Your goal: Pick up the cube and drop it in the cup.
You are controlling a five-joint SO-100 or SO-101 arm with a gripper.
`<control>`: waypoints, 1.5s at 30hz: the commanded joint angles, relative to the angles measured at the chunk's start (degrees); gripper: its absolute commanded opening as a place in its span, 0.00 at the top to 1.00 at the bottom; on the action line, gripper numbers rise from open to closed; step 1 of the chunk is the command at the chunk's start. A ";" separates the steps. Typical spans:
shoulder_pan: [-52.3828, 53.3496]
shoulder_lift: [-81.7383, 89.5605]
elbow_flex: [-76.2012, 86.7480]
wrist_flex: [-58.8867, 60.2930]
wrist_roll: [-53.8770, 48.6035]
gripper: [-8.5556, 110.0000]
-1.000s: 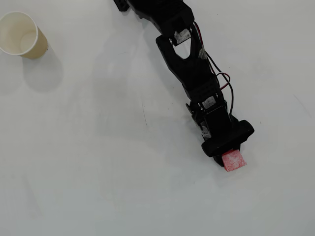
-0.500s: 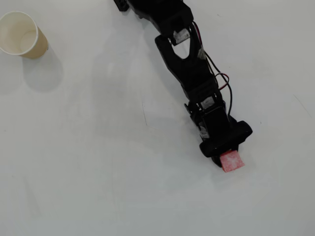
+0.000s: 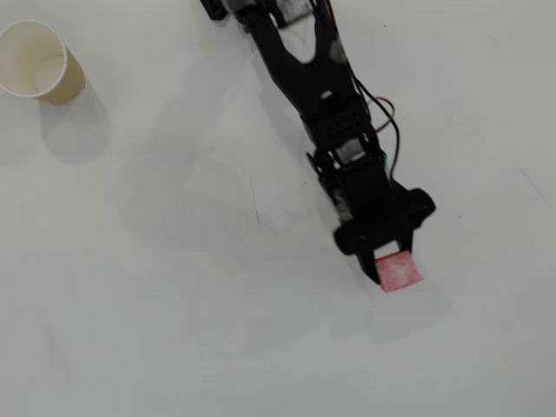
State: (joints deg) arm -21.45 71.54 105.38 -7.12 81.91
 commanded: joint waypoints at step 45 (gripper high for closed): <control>64.60 76.55 38.67 18.98 -1.32 0.88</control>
State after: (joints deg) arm 38.23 143.53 145.55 11.07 81.91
